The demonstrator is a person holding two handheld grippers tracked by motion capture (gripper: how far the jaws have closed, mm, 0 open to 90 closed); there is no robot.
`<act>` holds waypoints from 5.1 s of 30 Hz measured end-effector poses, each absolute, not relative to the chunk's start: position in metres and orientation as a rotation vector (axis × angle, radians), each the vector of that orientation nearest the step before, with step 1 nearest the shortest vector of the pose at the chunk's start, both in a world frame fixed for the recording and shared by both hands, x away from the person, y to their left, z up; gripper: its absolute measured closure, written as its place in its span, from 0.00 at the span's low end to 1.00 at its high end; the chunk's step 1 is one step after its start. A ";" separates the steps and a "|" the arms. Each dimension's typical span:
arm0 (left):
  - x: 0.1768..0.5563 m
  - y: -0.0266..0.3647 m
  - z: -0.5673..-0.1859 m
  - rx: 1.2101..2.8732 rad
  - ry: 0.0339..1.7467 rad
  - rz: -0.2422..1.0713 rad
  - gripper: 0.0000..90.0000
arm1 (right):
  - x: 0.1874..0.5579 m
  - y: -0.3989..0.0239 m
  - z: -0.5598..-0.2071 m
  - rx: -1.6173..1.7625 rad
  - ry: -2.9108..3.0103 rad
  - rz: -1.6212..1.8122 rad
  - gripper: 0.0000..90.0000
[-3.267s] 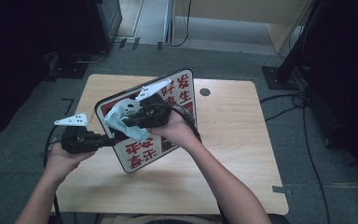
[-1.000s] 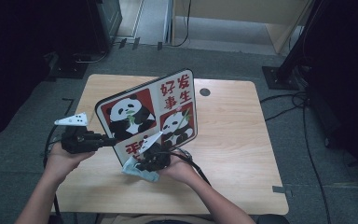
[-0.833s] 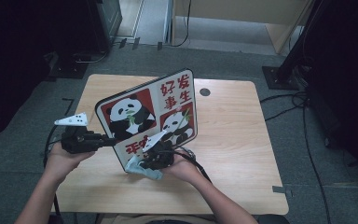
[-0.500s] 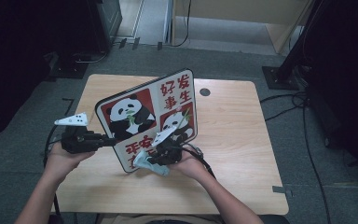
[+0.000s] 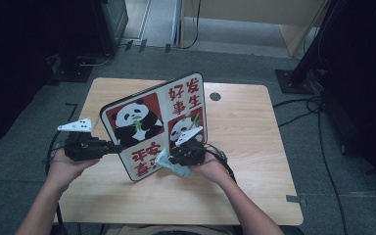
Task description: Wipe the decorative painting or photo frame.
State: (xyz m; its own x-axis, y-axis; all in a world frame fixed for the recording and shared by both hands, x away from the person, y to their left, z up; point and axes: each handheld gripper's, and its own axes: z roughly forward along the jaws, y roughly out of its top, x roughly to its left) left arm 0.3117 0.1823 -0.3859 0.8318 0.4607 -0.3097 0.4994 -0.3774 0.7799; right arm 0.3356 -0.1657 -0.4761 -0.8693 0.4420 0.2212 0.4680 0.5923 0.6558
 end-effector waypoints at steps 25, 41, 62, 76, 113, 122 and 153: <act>0.315 0.183 -0.386 2.036 0.689 -0.058 0.88 | 0.360 -0.236 -0.487 -1.077 -2.705 -1.178 0.91; 0.318 0.183 -0.385 2.040 0.683 -0.065 0.88 | 0.373 -0.270 -0.490 -1.186 -2.658 -1.236 0.91; 0.319 0.182 -0.384 2.000 0.705 -0.047 0.82 | 0.365 -0.272 -0.454 -1.043 -2.647 -1.272 0.92; 0.317 0.181 -0.383 1.976 0.716 -0.048 0.80 | 0.360 -0.245 -0.383 -0.932 -2.617 -1.337 0.92; 0.316 0.181 -0.382 1.974 0.700 -0.022 0.87 | 0.388 -0.100 -0.216 -0.548 -2.685 -1.406 0.92; 0.317 0.181 -0.382 1.976 0.698 -0.019 0.87 | 0.396 -0.052 -0.211 -0.494 -2.706 -1.358 0.92; 0.317 0.181 -0.381 1.981 0.707 -0.013 0.87 | 0.404 -0.048 -0.225 -0.563 -2.712 -1.311 0.92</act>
State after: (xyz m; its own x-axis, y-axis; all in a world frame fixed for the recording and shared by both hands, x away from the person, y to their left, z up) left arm 0.3170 0.1808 -0.3815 0.8296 0.4723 -0.2980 0.4826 -0.3378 0.8081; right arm 0.4040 -0.0479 -0.2247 -0.9296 0.2916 0.2254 0.3577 0.5672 0.7419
